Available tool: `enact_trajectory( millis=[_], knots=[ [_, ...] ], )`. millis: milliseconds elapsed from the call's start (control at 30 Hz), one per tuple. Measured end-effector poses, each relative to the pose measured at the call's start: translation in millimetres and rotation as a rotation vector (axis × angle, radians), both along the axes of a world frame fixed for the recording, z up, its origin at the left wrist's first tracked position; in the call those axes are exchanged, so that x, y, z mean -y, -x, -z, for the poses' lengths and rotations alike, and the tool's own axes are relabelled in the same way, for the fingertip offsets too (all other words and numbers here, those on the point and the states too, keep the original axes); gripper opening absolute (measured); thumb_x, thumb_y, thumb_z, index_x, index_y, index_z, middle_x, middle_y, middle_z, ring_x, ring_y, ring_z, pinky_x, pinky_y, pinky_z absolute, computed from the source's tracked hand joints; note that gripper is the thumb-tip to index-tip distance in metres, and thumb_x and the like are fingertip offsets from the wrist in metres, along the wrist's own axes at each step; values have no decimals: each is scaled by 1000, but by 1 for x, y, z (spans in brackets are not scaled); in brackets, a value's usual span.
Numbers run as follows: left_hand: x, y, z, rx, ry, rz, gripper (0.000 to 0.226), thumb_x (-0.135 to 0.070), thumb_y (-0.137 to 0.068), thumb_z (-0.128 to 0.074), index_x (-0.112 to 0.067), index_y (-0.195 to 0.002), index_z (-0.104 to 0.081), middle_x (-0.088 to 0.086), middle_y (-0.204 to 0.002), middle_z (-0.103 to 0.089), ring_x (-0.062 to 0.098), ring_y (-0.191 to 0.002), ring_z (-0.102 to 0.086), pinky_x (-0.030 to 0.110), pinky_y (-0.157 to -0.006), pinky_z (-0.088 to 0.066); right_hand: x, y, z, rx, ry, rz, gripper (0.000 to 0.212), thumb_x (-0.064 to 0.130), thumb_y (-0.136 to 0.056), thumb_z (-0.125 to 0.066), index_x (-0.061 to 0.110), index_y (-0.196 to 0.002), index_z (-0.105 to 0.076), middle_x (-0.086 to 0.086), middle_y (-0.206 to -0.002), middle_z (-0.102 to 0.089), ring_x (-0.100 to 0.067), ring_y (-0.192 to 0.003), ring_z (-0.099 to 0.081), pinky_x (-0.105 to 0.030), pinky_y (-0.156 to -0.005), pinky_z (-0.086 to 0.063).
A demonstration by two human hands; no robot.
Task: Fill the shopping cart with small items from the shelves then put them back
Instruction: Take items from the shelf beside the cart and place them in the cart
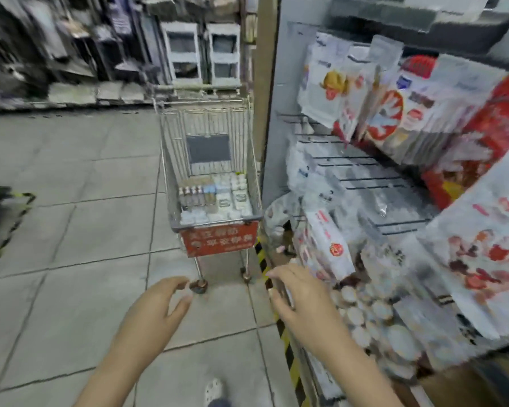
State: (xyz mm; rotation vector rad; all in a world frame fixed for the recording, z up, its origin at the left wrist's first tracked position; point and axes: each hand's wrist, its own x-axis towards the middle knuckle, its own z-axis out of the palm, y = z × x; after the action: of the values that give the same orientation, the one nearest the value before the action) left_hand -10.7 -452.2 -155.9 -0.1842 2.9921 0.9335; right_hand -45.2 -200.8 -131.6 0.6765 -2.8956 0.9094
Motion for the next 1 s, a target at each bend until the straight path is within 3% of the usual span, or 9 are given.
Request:
enact_trajectory(
  millis=[100, 200, 333, 433, 600, 700, 867, 1000],
  knots=[
    [49, 21, 9, 41, -34, -88, 34, -25, -90, -61, -17, -123, -59, -6, -118, -64, 11, -110, -58, 25, -90, -42, 41, 39, 17, 71, 24, -31, 25, 27, -96, -50, 24, -120, -56, 17, -106, -48, 0, -93, -43, -11, -80, -32],
    [87, 49, 14, 70, -35, -144, 33, -22, -90, -62, -15, -123, -60, -3, -118, -65, 14, -111, -59, 28, -91, -43, 68, 74, 31, 164, 17, -34, 29, 32, -98, -47, 29, -126, -51, 19, -120, -49, 2, -105, -44, -16, -89, -37],
    [114, 87, 18, 70, -11, -142, 32, -24, -91, -60, -16, -122, -60, -4, -117, -65, 13, -110, -59, 24, -87, -42, 85, 109, 47, 252, 54, 32, 27, 26, -96, -52, 28, -123, -55, 18, -119, -52, 0, -110, -48, -14, -92, -36],
    [120, 116, 21, 81, -31, -127, 31, -23, -92, -59, -16, -122, -59, -6, -117, -64, 11, -109, -58, 21, -82, -39, 88, 130, 56, 316, 79, 84, 25, 23, -95, -54, 27, -119, -58, 18, -113, -55, 2, -108, -49, -7, -88, -35],
    [108, 170, 36, 124, -46, -45, 33, -27, -94, -55, -20, -126, -57, -12, -122, -59, 6, -113, -54, 18, -89, -38, 77, 172, 73, 426, 93, 147, 24, 20, -95, -55, 33, -114, -58, 22, -115, -55, 4, -110, -49, -9, -88, -37],
    [96, 206, 44, 140, -54, -3, 28, -28, -94, -54, -27, -122, -56, -21, -114, -54, 3, -112, -53, 16, -86, -37, 70, 211, 85, 471, 84, 170, 24, 18, -95, -56, 34, -112, -57, 21, -112, -57, 3, -107, -51, -4, -83, -37],
    [86, 271, 56, 184, -45, 9, 30, -31, -94, -53, -31, -124, -53, -18, -118, -55, 3, -111, -52, 16, -88, -38, 71, 288, 101, 528, 59, 173, 18, 23, -95, -56, 38, -105, -54, 24, -103, -56, 1, -100, -54, -17, -84, -42],
    [95, 321, 76, 240, -29, -59, 26, -37, -94, -51, -30, -119, -55, -14, -114, -60, 6, -105, -56, 24, -88, -44, 80, 353, 121, 578, 35, 100, 23, 18, -92, -57, 37, -104, -59, 20, -101, -61, 3, -93, -57, -16, -81, -45]
  ],
)
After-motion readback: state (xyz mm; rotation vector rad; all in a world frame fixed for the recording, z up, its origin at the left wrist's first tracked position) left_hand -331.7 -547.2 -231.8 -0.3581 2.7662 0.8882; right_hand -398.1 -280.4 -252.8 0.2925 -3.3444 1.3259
